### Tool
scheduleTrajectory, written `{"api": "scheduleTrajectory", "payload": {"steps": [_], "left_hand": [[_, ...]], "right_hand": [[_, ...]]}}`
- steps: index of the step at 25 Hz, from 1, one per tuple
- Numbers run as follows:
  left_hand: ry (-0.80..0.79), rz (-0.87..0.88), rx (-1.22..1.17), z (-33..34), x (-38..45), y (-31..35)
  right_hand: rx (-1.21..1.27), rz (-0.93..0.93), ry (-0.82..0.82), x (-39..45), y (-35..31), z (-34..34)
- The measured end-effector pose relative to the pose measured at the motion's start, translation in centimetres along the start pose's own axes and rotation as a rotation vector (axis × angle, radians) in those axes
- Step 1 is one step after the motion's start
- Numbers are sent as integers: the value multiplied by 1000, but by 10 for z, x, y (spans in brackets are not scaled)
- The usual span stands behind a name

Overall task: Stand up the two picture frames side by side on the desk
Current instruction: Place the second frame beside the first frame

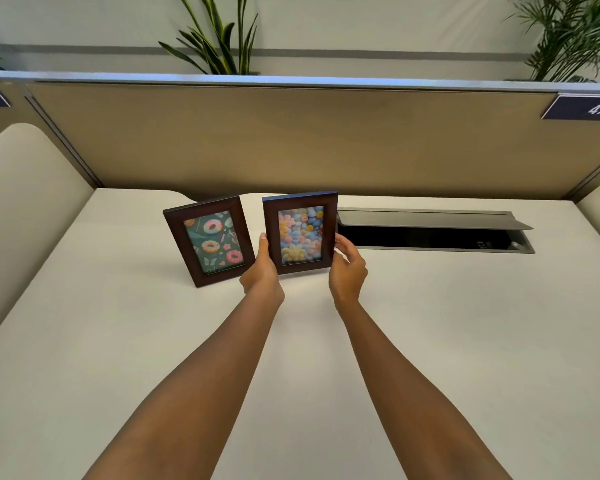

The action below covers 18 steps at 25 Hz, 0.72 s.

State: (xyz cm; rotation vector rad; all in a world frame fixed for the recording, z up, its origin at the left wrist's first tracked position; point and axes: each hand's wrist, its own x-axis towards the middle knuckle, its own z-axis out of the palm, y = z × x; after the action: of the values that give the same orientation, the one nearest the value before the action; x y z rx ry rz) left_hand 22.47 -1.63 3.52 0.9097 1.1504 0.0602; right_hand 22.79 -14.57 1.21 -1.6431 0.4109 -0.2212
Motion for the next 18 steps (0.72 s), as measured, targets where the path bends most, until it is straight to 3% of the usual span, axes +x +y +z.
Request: {"api": "scheduleTrajectory", "payload": {"steps": [18], "left_hand": [[77, 52, 48, -1, 15, -4]], "right_hand": [[-1, -26, -125, 7, 11, 13]]}}
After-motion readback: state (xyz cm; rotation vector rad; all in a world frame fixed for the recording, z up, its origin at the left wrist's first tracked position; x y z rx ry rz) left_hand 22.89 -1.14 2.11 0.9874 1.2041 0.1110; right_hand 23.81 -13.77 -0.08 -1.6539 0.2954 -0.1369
